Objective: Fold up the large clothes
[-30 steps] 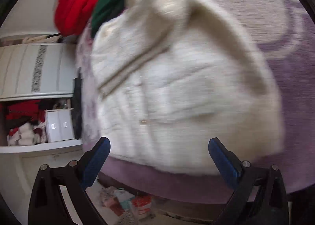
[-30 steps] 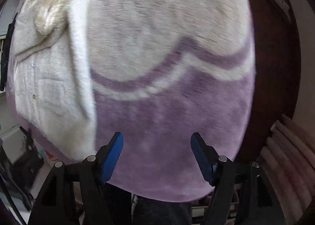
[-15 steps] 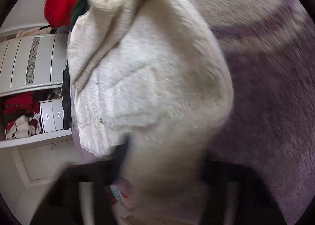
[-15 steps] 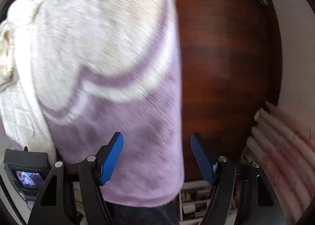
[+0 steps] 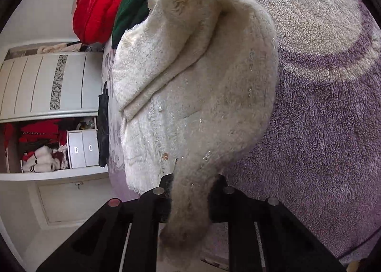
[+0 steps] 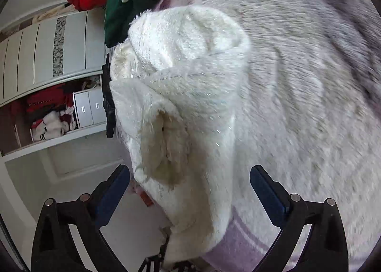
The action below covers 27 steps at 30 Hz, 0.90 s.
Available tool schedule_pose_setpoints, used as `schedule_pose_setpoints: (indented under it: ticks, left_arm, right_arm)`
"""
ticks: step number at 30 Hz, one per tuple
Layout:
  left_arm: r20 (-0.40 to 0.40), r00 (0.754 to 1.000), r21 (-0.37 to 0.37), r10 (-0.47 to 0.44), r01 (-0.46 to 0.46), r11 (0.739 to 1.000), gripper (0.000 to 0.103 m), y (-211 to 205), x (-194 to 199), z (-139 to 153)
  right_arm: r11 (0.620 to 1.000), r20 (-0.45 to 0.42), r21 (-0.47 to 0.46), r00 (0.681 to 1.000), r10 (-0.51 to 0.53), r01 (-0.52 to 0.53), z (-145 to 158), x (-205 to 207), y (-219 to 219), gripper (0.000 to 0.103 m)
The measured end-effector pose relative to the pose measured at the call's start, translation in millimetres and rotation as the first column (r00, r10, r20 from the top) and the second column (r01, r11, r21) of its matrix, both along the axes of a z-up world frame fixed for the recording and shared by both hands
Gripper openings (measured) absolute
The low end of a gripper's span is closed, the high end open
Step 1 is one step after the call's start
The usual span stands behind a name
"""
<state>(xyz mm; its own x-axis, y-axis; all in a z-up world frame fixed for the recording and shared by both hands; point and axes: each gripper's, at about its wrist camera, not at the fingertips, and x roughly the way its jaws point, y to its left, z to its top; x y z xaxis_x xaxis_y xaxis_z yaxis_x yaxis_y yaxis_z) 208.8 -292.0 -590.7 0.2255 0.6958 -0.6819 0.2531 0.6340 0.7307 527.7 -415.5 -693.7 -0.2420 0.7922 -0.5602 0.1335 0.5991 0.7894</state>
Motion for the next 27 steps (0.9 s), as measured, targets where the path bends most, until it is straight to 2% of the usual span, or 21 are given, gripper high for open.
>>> schedule_pose_setpoints:
  ticks: [2, 4, 5, 7, 8, 9, 12, 13, 15, 17, 20, 22, 24, 25, 26, 27]
  left_arm:
    - [0.009, 1.000, -0.020, 0.008, -0.007, 1.000, 0.013, 6, 1, 4]
    - [0.007, 0.999, -0.094, 0.036, -0.035, 0.995, 0.013, 17, 4, 9]
    - [0.008, 0.999, -0.119, 0.047, -0.046, 0.992, 0.013, 28, 8, 12]
    - [0.024, 0.998, -0.152, 0.062, -0.058, 0.987, 0.013, 41, 10, 19]
    - [0.033, 0.997, -0.163, 0.067, -0.061, 0.985, 0.013, 47, 10, 22]
    - [0.044, 0.996, -0.178, 0.074, -0.065, 0.982, 0.013, 53, 11, 26]
    - [0.073, 0.992, -0.225, 0.099, -0.080, 0.971, 0.013, 76, 13, 40]
    - [0.082, 0.990, -0.245, 0.113, -0.090, 0.966, 0.013, 84, 12, 45]
    - [0.091, 0.982, -0.322, 0.167, -0.130, 0.938, 0.013, 108, 11, 61]
    - [0.084, 0.970, -0.409, 0.228, -0.175, 0.895, 0.013, 139, 10, 78]
    - [0.053, 0.931, -0.568, 0.360, -0.268, 0.778, 0.013, 205, 10, 101]
    - [0.031, 0.891, -0.647, 0.453, -0.327, 0.689, 0.013, 258, 11, 112]
    - [0.004, 0.852, -0.696, 0.523, -0.373, 0.614, 0.013, 303, 12, 110]
    - [-0.008, 0.828, -0.717, 0.561, -0.396, 0.574, 0.014, 329, 12, 105]
    - [-0.020, 0.807, -0.726, 0.591, -0.418, 0.546, 0.016, 347, 11, 99]
    - [-0.040, 0.780, -0.741, 0.624, -0.442, 0.505, 0.017, 371, 12, 89]
  right_arm:
    - [0.999, 0.029, -0.019, 0.999, 0.042, -0.042, -9, -3, 25, 0.102]
    - [0.991, 0.062, -0.101, 0.994, 0.089, -0.082, -15, 11, 47, 0.102]
    - [0.986, 0.042, -0.138, 0.994, 0.100, -0.094, -23, 13, 51, 0.102]
    - [0.987, -0.017, -0.150, 0.998, 0.053, -0.055, -36, 17, 49, 0.102]
    - [0.989, -0.026, -0.143, 0.999, 0.030, -0.034, -35, 19, 49, 0.088]
    - [0.991, -0.018, -0.131, 1.000, 0.005, -0.007, -30, 22, 48, 0.048]
    - [0.986, -0.005, -0.165, 1.000, 0.016, -0.017, -9, 26, 56, 0.028]
    - [0.984, 0.009, -0.176, 1.000, 0.027, -0.025, 2, 26, 61, 0.027]
    - [0.982, 0.023, -0.187, 0.999, 0.030, -0.025, 26, 32, 67, 0.024]
    - [0.983, 0.033, -0.182, 0.999, 0.021, -0.014, 57, 34, 74, 0.023]
    - [0.981, 0.081, -0.193, 0.996, 0.044, -0.028, 112, 37, 108, 0.023]
    - [0.973, 0.108, -0.220, 0.990, 0.087, -0.062, 144, 40, 151, 0.023]
    - [0.959, 0.123, -0.263, 0.982, 0.142, -0.106, 168, 42, 192, 0.023]
    - [0.947, 0.128, -0.296, 0.977, 0.170, -0.126, 174, 46, 220, 0.023]
    - [0.930, 0.134, -0.339, 0.971, 0.200, -0.144, 176, 50, 250, 0.023]
    - [0.915, 0.130, -0.367, 0.965, 0.226, -0.165, 176, 52, 264, 0.023]
